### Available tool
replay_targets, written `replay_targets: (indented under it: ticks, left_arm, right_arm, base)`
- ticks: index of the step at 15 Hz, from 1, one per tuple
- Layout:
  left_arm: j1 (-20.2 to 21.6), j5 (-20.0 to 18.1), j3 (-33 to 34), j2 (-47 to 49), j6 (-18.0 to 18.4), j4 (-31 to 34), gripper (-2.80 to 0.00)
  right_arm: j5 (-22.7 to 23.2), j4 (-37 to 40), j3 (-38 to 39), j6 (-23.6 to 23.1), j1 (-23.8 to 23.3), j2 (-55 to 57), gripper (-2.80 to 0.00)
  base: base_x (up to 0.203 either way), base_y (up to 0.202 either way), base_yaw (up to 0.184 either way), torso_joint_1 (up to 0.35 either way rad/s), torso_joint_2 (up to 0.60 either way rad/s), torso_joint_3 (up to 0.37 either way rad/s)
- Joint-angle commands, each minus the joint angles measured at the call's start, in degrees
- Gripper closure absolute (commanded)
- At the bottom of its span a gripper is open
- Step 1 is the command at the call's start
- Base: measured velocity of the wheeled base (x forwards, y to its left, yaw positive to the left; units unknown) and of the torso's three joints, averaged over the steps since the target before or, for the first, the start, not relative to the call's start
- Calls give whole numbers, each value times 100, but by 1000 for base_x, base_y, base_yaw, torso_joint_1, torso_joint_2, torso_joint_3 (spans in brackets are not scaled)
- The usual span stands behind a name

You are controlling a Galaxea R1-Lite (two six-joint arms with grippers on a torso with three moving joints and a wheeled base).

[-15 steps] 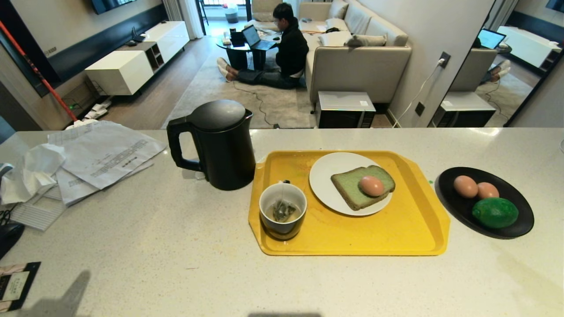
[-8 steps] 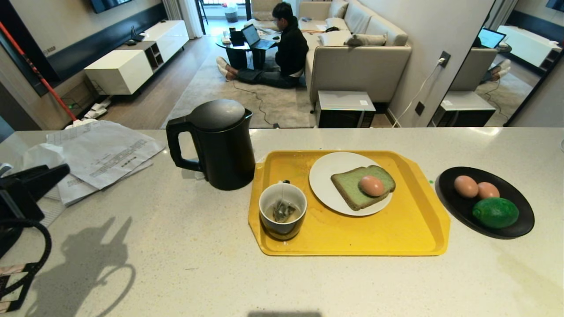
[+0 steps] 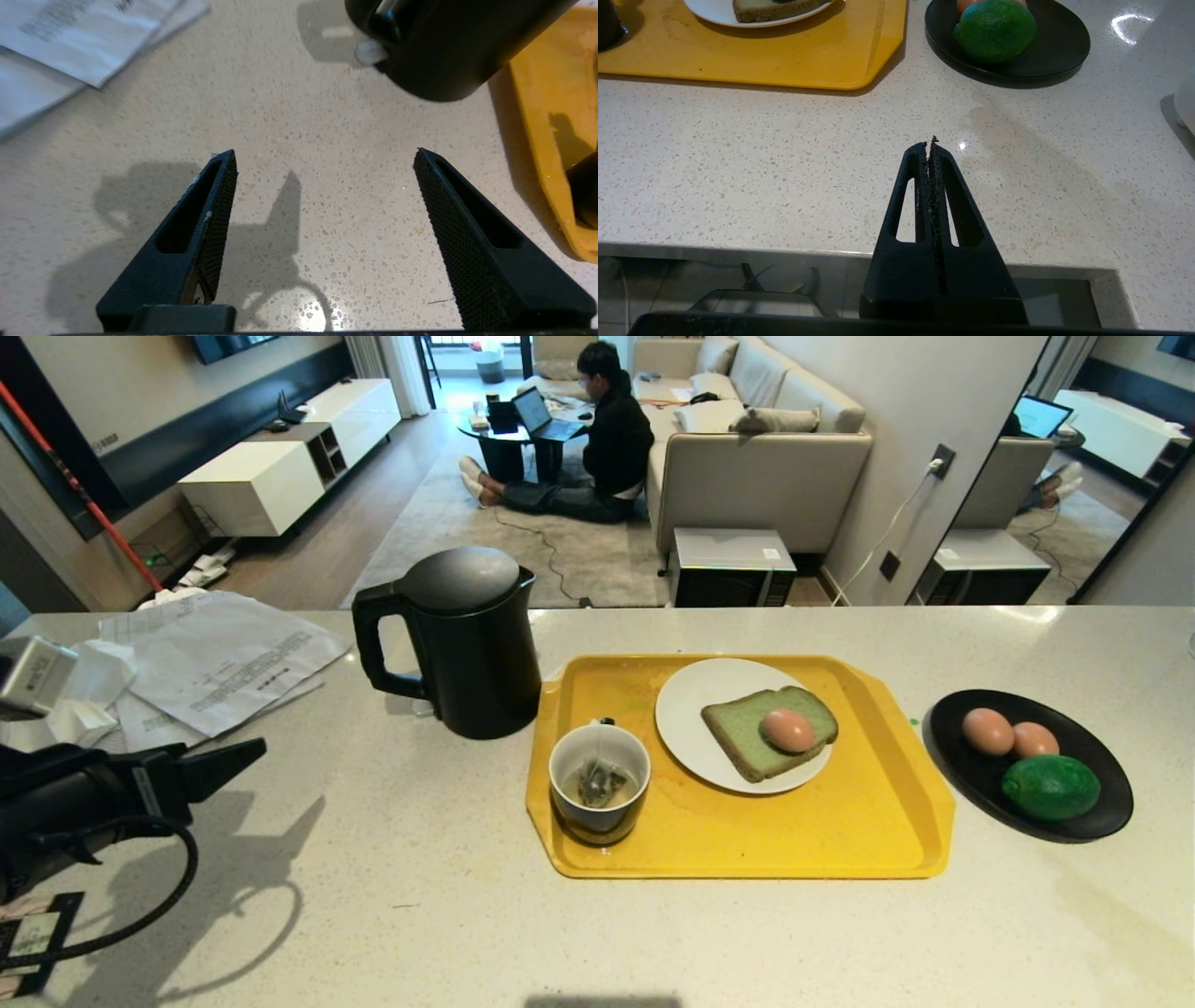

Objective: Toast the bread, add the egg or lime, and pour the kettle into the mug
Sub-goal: Pick up the kettle

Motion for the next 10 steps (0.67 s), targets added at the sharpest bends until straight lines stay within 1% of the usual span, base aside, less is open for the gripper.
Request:
replay_targets:
  ticks: [1, 2, 5, 6, 7, 8, 9, 10]
  left_arm:
    - [18, -62, -191, 833, -48, -45, -280]
    - [10, -63, -345, 1116, 5, -92, -280]
    - [-49, -65, -711, 1886, 496, -663, -280]
    - [-250, -11, -848, 2178, 559, -1009, -280]
    - [-433, 92, -945, 2353, 596, -1610, -280]
    - [-699, 184, -990, 2454, 612, -2087, -280]
    - [-963, 243, -970, 2510, 605, -2354, -280]
    - [-1153, 337, -805, 2522, 559, -2461, -280]
  right_arm:
    - [2, -4, 2, -4, 2, 5, 0]
    - [2, -4, 7, 1, 2, 5, 0]
    - [2, -4, 0, 1, 2, 5, 0]
    - [2, -4, 0, 0, 2, 5, 0]
    - [2, -4, 9, -8, 2, 5, 0]
    - [2, -4, 9, 1, 2, 5, 0]
    - [2, -4, 8, -8, 2, 5, 0]
    - [2, -4, 3, -2, 2, 5, 0]
  base:
    - [0, 0, 0, 0, 0, 0]
    - [0, 0, 0, 0, 0, 0]
    - [0, 0, 0, 0, 0, 0]
    - [0, 0, 0, 0, 0, 0]
    - [0, 0, 0, 0, 0, 0]
    - [0, 0, 0, 0, 0, 0]
    - [0, 0, 0, 0, 0, 0]
    - [0, 0, 0, 0, 0, 0]
